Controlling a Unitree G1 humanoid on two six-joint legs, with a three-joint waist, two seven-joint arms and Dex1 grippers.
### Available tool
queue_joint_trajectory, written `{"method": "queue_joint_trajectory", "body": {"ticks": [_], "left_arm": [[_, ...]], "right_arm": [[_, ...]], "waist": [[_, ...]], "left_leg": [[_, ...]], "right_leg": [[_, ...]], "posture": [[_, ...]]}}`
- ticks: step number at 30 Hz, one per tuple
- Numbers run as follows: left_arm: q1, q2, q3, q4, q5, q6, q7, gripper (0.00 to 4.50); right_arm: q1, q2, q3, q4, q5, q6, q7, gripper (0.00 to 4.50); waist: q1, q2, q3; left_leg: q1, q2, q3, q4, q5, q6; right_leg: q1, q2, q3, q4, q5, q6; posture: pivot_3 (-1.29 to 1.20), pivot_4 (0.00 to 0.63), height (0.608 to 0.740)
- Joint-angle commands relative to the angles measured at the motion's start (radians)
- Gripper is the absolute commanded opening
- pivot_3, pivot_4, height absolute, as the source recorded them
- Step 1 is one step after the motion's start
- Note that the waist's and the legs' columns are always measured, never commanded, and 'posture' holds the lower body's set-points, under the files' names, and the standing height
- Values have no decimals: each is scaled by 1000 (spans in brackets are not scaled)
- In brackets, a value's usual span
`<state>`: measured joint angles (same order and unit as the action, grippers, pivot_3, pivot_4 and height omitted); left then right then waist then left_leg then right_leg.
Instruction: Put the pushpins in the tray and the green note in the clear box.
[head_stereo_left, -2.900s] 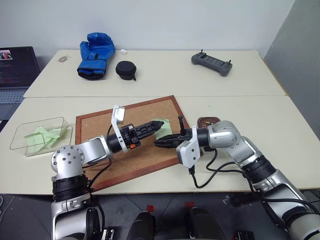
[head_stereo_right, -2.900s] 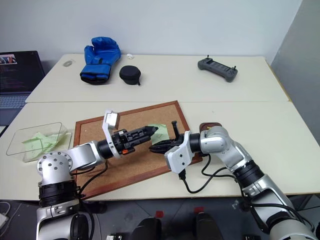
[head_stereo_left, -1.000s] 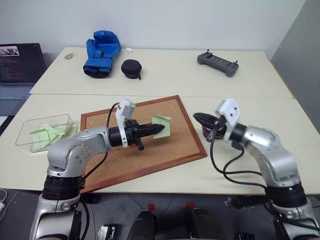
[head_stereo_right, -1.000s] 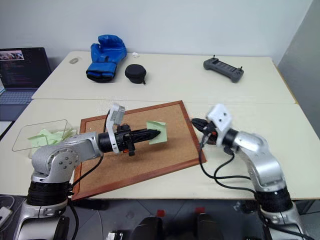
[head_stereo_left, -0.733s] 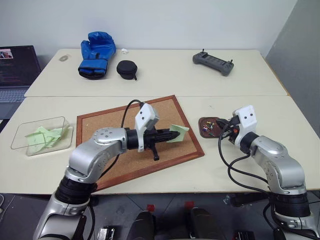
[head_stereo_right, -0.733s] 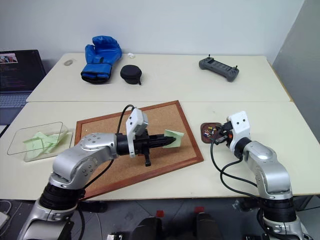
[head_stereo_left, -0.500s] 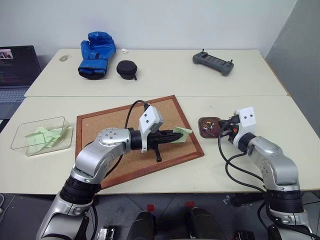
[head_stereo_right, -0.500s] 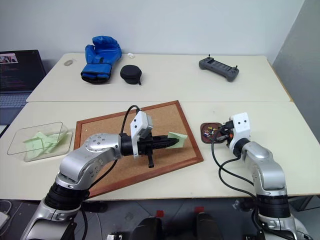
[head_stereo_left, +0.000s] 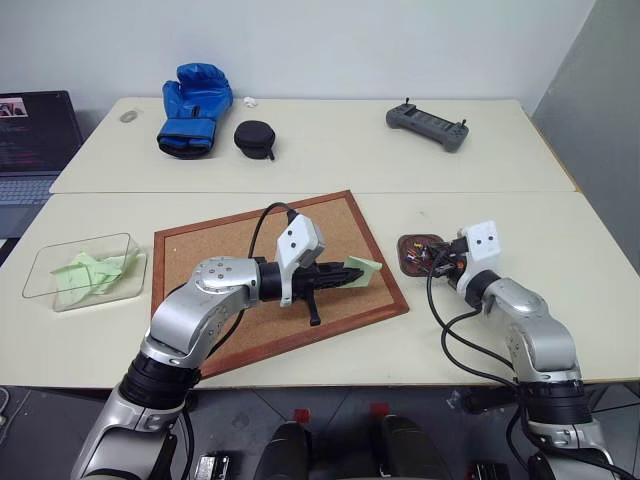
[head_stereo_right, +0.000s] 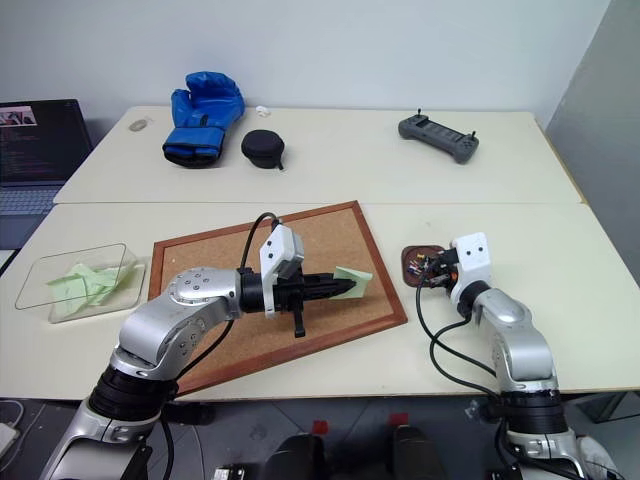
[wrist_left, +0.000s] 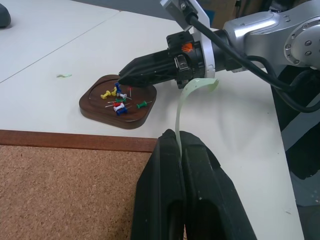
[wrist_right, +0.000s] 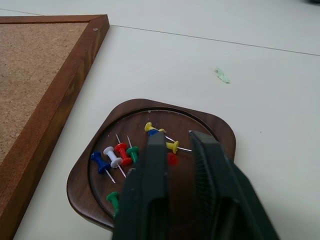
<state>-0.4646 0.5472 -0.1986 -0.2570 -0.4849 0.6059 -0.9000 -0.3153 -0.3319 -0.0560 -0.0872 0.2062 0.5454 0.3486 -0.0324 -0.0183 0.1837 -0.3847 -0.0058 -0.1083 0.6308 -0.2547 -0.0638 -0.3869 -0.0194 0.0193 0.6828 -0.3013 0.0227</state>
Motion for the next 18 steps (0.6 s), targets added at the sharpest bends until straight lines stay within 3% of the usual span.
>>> {"method": "queue_joint_trajectory", "body": {"ticks": [1, 3, 11, 18], "left_arm": [[-15, 5, 24, 3, 6, -13, -9, 0], [-18, 4, 24, 9, 10, -17, -12, 0], [-22, 1, 29, 21, 16, -24, -17, 0], [-33, 12, 60, 32, 14, -17, -9, 0]], "right_arm": [[-3, -4, -4, -6, -11, -31, -3, 1760], [-4, -5, -4, 3, -15, -35, -2, 2189], [5, -13, -14, -21, -16, -50, 15, 2189], [52, -104, -15, -193, 61, -18, 158, 2189]], "waist": [[0, 0, 0], [0, 0, 0], [0, 0, 0], [0, 0, 0]], "left_leg": [[0, 0, 0, 0, 0, 0], [0, 0, 0, 0, 0, 0], [0, 0, 0, 0, 0, 0], [0, 0, 0, 0, 0, 0]], "right_leg": [[0, 0, 0, 0, 0, 0], [0, 0, 0, 0, 0, 0], [0, 0, 0, 0, 0, 0], [0, 0, 0, 0, 0, 0]], "posture": [[0, 150, 740], [0, 150, 740], [0, 150, 740], [0, 150, 740]]}}
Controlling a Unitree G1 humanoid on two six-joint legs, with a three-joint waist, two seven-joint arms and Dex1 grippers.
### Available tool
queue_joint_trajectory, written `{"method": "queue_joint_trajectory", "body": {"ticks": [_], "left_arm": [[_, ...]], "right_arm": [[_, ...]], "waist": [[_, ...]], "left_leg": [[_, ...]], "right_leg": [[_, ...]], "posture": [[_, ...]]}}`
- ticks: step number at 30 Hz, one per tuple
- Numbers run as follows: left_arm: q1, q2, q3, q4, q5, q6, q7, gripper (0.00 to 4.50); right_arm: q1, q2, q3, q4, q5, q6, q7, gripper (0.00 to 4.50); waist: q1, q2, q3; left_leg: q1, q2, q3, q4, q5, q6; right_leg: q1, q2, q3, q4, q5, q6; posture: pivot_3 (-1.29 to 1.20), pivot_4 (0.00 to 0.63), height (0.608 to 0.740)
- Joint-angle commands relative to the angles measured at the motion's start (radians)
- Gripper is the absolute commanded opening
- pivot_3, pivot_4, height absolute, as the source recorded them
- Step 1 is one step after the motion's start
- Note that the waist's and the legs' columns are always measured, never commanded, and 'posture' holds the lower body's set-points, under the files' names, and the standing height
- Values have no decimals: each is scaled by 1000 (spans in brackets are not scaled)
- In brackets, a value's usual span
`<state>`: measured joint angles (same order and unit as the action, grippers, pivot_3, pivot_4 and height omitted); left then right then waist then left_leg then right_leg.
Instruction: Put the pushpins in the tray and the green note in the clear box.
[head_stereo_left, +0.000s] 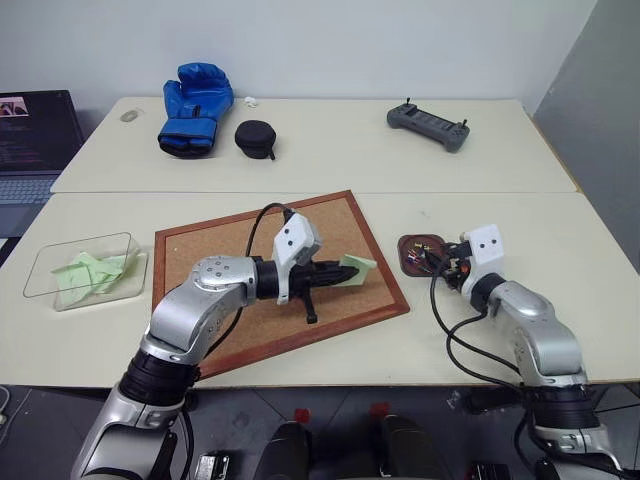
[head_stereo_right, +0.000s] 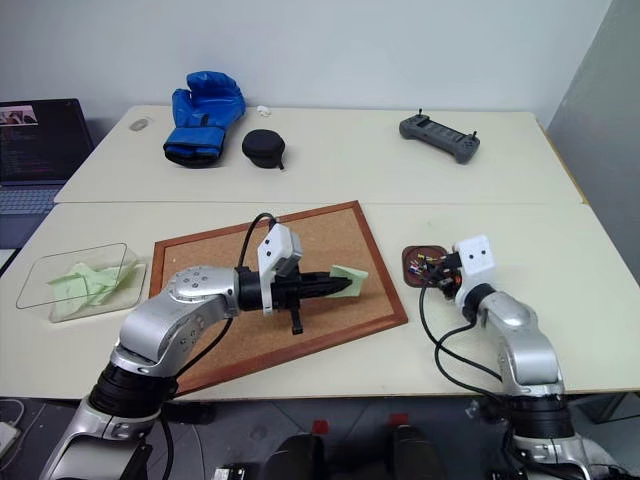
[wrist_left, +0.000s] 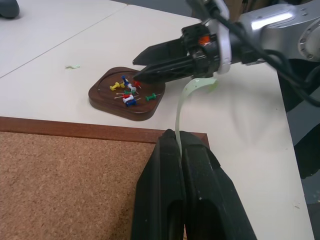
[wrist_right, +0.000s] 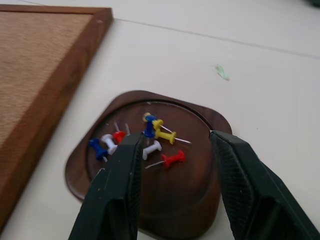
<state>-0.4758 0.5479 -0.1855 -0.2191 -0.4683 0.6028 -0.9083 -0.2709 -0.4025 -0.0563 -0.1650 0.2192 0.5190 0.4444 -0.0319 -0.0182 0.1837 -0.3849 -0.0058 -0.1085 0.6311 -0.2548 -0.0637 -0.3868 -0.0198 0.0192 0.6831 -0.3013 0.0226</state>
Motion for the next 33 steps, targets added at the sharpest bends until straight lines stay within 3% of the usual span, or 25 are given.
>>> {"method": "queue_joint_trajectory", "body": {"ticks": [1, 8, 14, 17, 21, 26, 31, 33], "left_arm": [[-25, 15, 58, -4, -5, -10, 4, 0], [-24, 42, 191, -38, -30, 54, 92, 0], [62, 70, 363, -142, -50, 157, 245, 0], [172, 86, 529, -157, 44, 170, 416, 0], [275, 117, 643, -143, 138, 141, 530, 0], [238, 106, 785, 1, 302, 36, 807, 0], [206, 64, 819, 65, 295, 51, 876, 0], [199, 50, 825, 93, 291, 46, 888, 398]], "right_arm": [[13, -52, -13, -148, 67, 18, 89, 2189], [-48, -135, 23, -333, 266, 62, 309, 2189], [-149, -130, 85, -348, 325, 77, 361, 2189], [-208, -96, 122, -328, 343, 67, 374, 2189], [-245, -61, 154, -282, 327, 34, 393, 2189], [-276, -32, 192, -231, 311, -4, 426, 2189], [-281, -25, 197, -211, 304, -21, 429, 2189], [-279, -25, 196, -212, 301, -23, 426, 2203]], "waist": [[-1, 0, 0], [-3, 0, 0], [-1, 0, 0], [-4, 0, 0], [-7, 0, 0], [9, -1, 0], [9, -3, -1], [8, -3, -2]], "left_leg": [[0, 0, 0, 0, 0, 0], [1, 1, 0, 0, 0, 0], [1, 1, -2, 1, 0, 0], [1, 3, -1, 1, 0, 0], [2, 3, -1, 0, 0, 0], [1, 2, -4, 1, 0, 0], [1, 2, -3, 1, 0, 0], [1, 2, -2, 1, 0, 0]], "right_leg": [[0, 0, 0, 0, 0, 0], [0, 1, -1, 1, 0, 0], [1, 0, -2, 0, 0, 0], [1, -1, -1, 0, 0, 0], [0, -2, 0, 0, 0, 0], [1, -2, -3, 0, 1, 0], [1, -4, -2, -1, 1, 0], [1, -4, -2, -1, 1, 1]], "posture": [[0, 150, 740], [0, 150, 740], [0, 150, 740], [0, 150, 740], [0, 150, 740], [0, 150, 740], [0, 150, 740], [0, 150, 740]]}}
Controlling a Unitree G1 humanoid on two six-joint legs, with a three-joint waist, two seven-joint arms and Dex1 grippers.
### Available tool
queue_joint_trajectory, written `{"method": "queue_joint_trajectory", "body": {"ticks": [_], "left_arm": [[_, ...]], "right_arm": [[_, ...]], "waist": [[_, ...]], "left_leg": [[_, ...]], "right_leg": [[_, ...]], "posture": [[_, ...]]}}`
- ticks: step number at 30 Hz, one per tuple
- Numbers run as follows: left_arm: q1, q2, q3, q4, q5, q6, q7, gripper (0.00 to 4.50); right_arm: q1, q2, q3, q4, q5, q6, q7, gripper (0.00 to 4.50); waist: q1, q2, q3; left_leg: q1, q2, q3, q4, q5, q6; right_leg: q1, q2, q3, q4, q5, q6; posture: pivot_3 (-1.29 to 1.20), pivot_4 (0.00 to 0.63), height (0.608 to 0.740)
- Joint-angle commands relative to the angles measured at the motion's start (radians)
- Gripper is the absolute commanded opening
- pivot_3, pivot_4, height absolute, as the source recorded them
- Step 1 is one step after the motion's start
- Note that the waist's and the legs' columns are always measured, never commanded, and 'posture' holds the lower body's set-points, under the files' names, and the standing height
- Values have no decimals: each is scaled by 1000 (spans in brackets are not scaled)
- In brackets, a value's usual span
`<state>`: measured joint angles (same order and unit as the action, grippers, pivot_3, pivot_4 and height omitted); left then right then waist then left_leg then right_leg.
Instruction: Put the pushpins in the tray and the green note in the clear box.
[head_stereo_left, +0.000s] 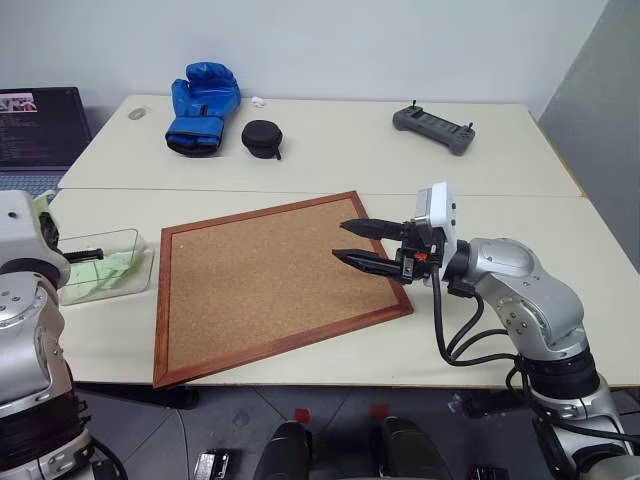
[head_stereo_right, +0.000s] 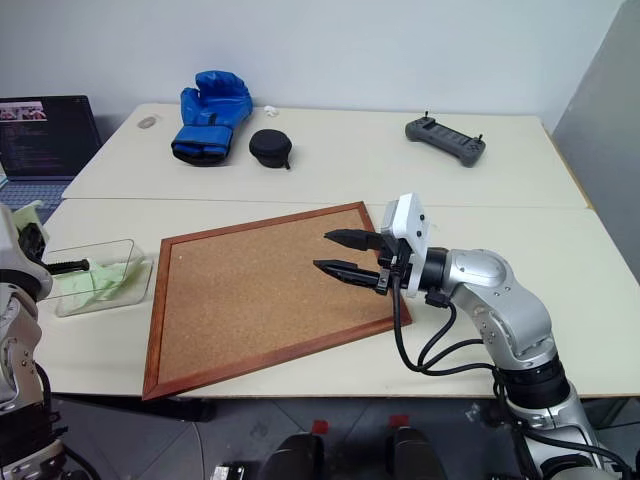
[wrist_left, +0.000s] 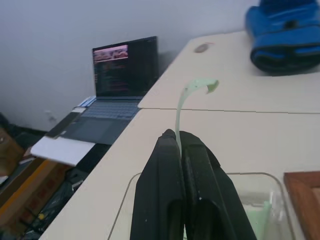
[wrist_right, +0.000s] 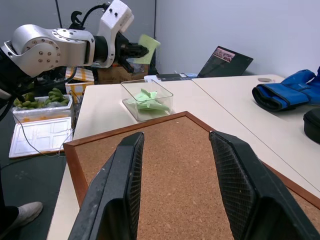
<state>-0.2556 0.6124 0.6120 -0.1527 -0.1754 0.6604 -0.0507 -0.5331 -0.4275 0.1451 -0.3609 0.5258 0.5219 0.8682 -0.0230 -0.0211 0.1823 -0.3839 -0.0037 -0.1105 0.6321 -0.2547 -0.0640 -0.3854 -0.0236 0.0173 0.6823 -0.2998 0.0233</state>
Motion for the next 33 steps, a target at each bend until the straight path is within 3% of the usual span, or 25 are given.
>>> {"method": "queue_joint_trajectory", "body": {"ticks": [1, 12, 20, 26, 33], "left_arm": [[-26, -23, 29, 40, -10, -18, 29, 473], [-32, -30, 11, 110, -22, -72, 18, 2701], [61, -57, -129, -139, -61, -61, -111, 4419], [187, -204, -255, -440, -116, 19, -85, 4479], [366, -336, -357, -517, -67, -16, -30, 4479]], "right_arm": [[-14, -1, -6, -19, -6, -25, 0, 2203], [8, -22, -25, -58, -3, -4, -49, 2203], [101, -12, -48, -135, -61, 38, -231, 2203], [286, 22, -26, -212, -298, 15, -501, 2203], [469, 116, -42, -255, -434, 12, -689, 2203]], "waist": [[-2, 0, 0], [-7, -1, 0], [-6, -2, -1], [-3, -2, -2], [-9, -2, -2]], "left_leg": [[0, 0, 0, 0, 0, 0], [0, 0, 0, 0, 0, 0], [-1, 2, 0, 0, 1, -1], [-1, 2, 2, 0, 1, -2], [2, 2, 2, -1, 0, 0]], "right_leg": [[0, 0, 0, 0, 0, 0], [-1, 0, 0, 1, 0, 0], [-1, -1, 1, 0, 0, -1], [-1, -3, 2, 0, 0, 0], [0, 3, 3, 2, 0, 0]], "posture": [[0, 150, 740], [0, 150, 740], [0, 150, 740], [0, 150, 740], [0, 150, 740]]}}
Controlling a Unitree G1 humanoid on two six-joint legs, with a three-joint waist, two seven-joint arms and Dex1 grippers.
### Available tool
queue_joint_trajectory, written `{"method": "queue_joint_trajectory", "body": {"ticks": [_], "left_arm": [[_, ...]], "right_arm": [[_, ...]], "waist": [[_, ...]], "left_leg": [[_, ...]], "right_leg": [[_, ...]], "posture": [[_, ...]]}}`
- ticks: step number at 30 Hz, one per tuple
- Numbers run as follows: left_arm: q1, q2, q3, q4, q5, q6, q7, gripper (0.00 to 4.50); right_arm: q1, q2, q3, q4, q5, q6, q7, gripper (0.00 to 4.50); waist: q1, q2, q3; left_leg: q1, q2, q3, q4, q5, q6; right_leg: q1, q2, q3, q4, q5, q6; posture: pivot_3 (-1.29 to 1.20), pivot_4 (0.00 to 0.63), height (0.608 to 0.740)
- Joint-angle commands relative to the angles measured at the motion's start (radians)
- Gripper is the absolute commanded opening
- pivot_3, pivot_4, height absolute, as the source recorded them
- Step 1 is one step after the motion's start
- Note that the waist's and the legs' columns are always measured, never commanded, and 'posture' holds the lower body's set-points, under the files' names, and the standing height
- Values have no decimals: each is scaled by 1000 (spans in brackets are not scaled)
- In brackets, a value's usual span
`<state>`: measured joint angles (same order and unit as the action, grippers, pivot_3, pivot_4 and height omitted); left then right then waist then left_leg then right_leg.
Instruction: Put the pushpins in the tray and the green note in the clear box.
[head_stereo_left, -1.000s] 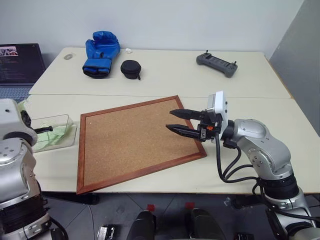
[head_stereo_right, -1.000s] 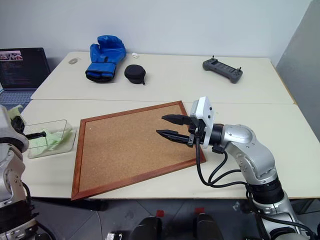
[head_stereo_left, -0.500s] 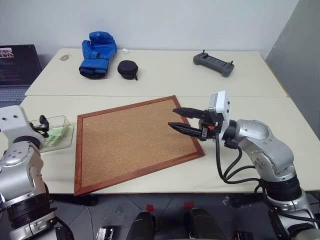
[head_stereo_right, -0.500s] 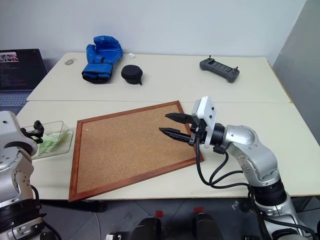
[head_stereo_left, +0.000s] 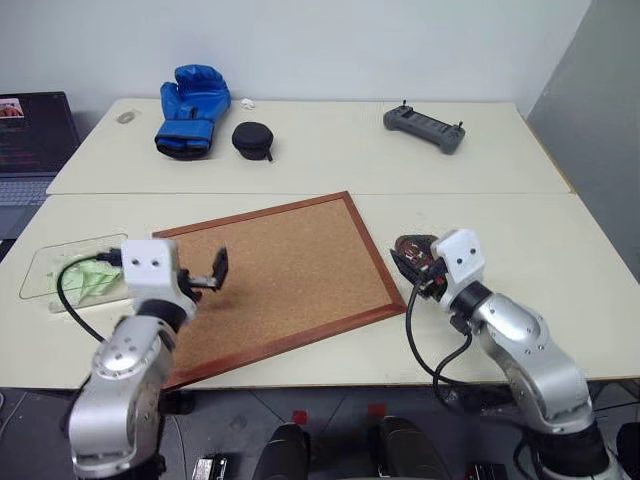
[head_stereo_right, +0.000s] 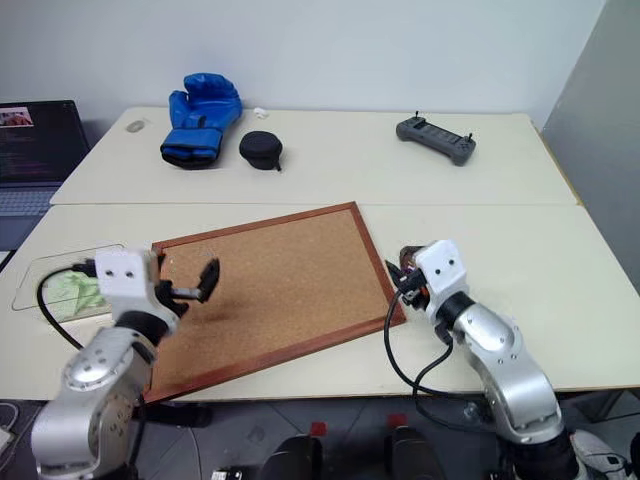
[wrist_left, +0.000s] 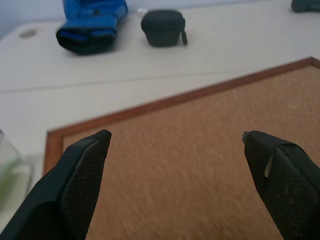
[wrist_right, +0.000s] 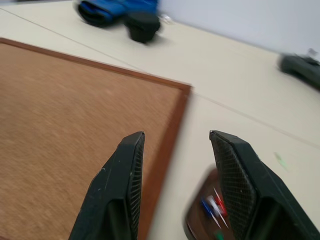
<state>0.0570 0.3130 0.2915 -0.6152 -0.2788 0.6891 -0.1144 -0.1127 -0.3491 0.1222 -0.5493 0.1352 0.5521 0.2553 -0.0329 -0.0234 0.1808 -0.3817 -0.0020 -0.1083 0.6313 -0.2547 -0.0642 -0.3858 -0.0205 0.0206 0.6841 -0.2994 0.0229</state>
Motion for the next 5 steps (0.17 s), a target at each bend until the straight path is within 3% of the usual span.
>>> {"method": "queue_joint_trajectory", "body": {"ticks": [1, 5], "left_arm": [[72, -54, -49, -57, 45, -53, 45, 4479], [119, -104, -105, -67, 86, -81, 79, 4479]], "right_arm": [[67, 48, -24, -72, -54, -15, -94, 2203], [148, 95, -53, -99, -84, -14, -157, 2203]], "waist": [[2, 1, 0], [4, 0, 0]], "left_leg": [[0, 0, -1, 0, 0, 0], [0, -1, -1, 0, 0, 0]], "right_leg": [[0, 0, 0, 0, 0, 0], [1, 0, 0, 0, 0, 0]], "posture": [[0, 150, 740], [0, 150, 740]]}}
